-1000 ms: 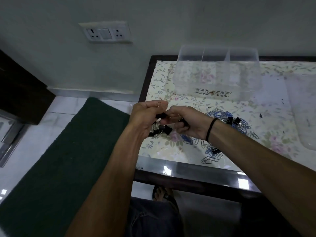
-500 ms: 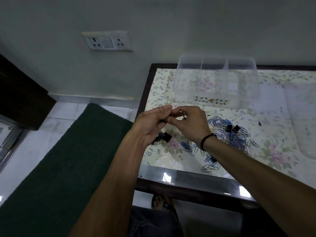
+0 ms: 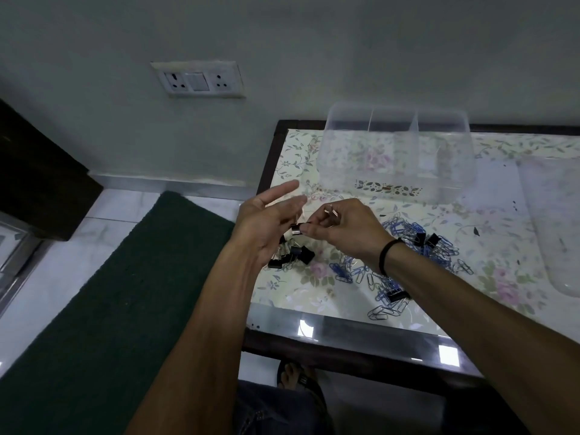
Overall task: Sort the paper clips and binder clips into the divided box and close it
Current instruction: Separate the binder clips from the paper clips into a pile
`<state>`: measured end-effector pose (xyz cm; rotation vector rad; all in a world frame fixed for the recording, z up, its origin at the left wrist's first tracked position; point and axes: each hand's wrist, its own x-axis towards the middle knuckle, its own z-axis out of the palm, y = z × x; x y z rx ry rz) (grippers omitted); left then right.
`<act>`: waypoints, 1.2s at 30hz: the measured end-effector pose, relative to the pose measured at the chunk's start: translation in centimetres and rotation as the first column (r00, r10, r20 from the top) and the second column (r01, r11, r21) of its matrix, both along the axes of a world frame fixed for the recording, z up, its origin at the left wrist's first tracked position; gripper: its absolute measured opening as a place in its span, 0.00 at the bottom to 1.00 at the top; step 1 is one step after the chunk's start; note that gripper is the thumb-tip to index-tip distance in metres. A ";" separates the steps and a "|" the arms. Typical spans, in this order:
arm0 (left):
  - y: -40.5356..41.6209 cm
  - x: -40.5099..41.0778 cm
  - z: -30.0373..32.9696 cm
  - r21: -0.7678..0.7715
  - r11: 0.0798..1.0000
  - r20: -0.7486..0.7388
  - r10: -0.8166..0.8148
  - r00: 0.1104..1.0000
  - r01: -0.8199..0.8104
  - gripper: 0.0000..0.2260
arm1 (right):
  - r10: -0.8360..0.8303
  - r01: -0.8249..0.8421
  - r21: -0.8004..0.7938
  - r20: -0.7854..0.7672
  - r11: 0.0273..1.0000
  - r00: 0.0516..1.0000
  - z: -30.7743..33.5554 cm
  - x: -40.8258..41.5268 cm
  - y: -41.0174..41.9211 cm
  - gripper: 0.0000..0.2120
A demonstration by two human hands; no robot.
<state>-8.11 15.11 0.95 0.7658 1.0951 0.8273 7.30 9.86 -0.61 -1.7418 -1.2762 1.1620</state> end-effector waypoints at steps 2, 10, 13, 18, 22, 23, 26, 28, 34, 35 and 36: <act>-0.3 0.2 0.2 0.042 0.997 -0.148 -0.060 0.987 0.067 0.16 | -0.036 0.035 -0.036 -0.017 0.999 0.999 0.0 0.5 0.1 0.11; 0.0 -1.0 -0.2 0.014 0.998 -0.442 -0.056 0.895 0.069 0.07 | -0.072 0.018 -0.263 -0.198 0.965 0.978 -0.8 0.1 0.3 0.16; 0.4 -2.2 -1.3 0.010 0.997 -0.620 -0.053 0.783 0.076 0.06 | -0.209 -0.043 -0.465 -0.477 0.884 0.854 -1.1 -0.1 0.3 0.21; 0.6 -2.8 -2.3 0.029 0.976 -0.832 -0.097 0.547 0.218 0.06 | -0.274 -0.086 -0.513 -0.585 0.854 0.764 -0.7 -0.4 0.6 0.18; 0.7 -2.4 -2.2 0.005 0.963 -0.864 -0.131 0.486 0.269 0.05 | -0.222 -0.112 -0.490 -0.573 0.865 0.789 0.2 -0.6 0.5 0.28; 0.7 -2.4 -2.1 0.011 0.960 -0.877 -0.125 0.464 0.280 0.05 | -0.197 -0.138 -0.486 -0.575 0.863 0.794 0.3 -0.7 0.4 0.31; 0.7 -2.3 -1.7 0.057 0.948 -0.916 -0.075 0.394 0.313 0.07 | -0.141 -0.184 -0.476 -0.569 0.860 0.810 0.4 -0.9 0.4 0.36; 0.8 -2.1 -1.3 0.082 0.938 -0.933 -0.046 0.357 0.335 0.08 | -0.133 -0.186 -0.471 -0.564 0.862 0.815 0.3 -1.1 0.3 0.36; 0.4 -0.5 -0.3 0.173 0.894 -0.951 0.043 0.306 0.412 0.11 | -0.057 -0.134 -0.419 -0.414 0.898 0.908 0.7 0.2 -0.2 0.30; 0.2 0.0 -0.2 0.180 0.884 -0.947 0.037 0.320 0.432 0.11 | -0.022 -0.126 -0.401 -0.346 0.908 0.938 0.9 0.6 -0.4 0.27; 0.0 0.5 -0.1 0.185 0.873 -0.939 0.020 0.345 0.452 0.11 | 0.011 -0.118 -0.378 -0.273 0.918 0.962 1.1 1.1 -0.5 0.24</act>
